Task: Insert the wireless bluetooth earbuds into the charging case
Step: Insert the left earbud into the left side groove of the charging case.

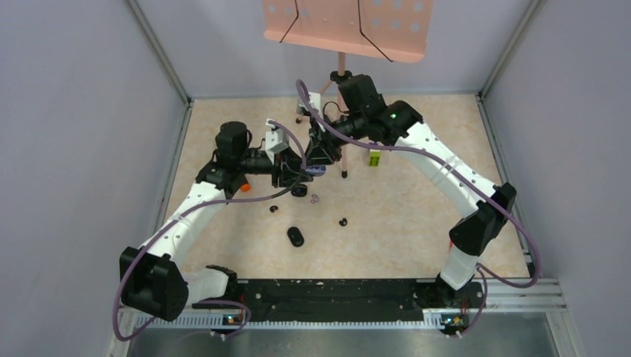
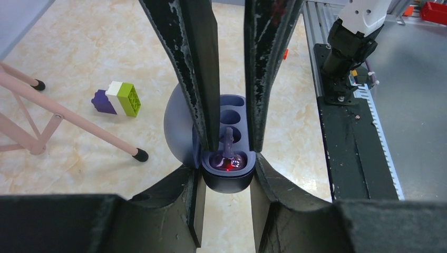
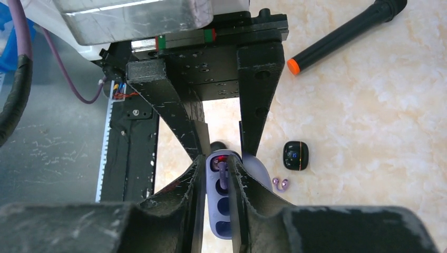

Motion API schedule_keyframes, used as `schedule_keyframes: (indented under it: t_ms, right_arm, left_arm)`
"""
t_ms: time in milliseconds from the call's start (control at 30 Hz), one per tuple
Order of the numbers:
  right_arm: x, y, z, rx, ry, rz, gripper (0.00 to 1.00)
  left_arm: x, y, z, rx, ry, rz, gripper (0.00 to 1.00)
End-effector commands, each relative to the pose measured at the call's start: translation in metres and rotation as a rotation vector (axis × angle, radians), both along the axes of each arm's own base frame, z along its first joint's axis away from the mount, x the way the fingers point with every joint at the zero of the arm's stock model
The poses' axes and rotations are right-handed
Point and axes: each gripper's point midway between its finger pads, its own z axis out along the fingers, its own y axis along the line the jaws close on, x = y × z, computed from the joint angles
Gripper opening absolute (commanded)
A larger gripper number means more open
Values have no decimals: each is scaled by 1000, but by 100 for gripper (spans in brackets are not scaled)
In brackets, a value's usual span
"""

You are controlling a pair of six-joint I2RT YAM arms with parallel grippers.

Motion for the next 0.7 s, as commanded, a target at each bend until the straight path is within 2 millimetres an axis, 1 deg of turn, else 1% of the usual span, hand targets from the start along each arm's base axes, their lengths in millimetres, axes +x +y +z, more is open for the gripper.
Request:
schedule_keyframes:
  t_ms: [0, 167, 200, 267, 367, 400, 500, 567, 633, 667]
  right_arm:
    - [0, -6, 56, 110, -124, -25, 23]
    - [10, -31, 97, 206, -121, -115, 26]
    - [13, -37, 102, 217, -124, -136, 26]
    - [20, -48, 104, 212, -146, -186, 26]
    - [38, -68, 81, 177, -180, -290, 26]
    - [42, -74, 70, 169, -182, -315, 26]
    - [53, -85, 28, 120, -186, -396, 25]
    - [60, -87, 6, 101, -129, -463, 24]
    - [64, -85, -17, 85, -24, -526, 23]
    - [66, -83, -33, 70, 45, -562, 23]
  left_arm:
    - [-6, -1, 22, -36, -78, -23, 0]
    - [-7, 0, 19, -28, -61, -16, 0]
    - [-8, 1, 18, -26, -57, -13, 0]
    - [-10, 3, 18, -23, -41, -2, 0]
    - [-12, 11, 17, -24, -2, 40, 0]
    - [-12, 14, 16, -22, 18, 64, 0]
    - [-9, 29, 12, -13, 71, 152, 0]
    - [-6, 41, 8, -16, 100, 220, 0]
    - [3, 55, 3, -16, 141, 329, 0]
    - [6, 61, 0, -17, 154, 374, 0]
